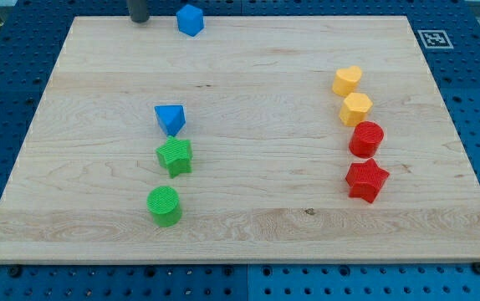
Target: Push the blue cube down a bit
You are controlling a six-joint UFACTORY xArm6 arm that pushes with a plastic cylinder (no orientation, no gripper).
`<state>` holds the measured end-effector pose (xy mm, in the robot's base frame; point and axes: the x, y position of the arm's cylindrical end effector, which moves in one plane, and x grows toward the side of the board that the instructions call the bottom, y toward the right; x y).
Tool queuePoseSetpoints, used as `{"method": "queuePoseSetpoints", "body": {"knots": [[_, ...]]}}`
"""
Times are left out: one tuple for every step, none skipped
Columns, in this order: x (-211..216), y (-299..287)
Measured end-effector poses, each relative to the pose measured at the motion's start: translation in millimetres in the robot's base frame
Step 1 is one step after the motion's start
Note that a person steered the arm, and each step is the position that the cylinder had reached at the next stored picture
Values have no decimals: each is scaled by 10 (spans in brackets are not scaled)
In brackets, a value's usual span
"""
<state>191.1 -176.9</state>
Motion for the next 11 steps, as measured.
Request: {"method": "queuePoseSetpoints", "body": {"knots": [[16, 331], [19, 927], [47, 1169], [185, 1205], [253, 1375], [253, 1622], [268, 1771], [377, 1772], [565, 1772], [886, 1735], [1127, 1571]]}}
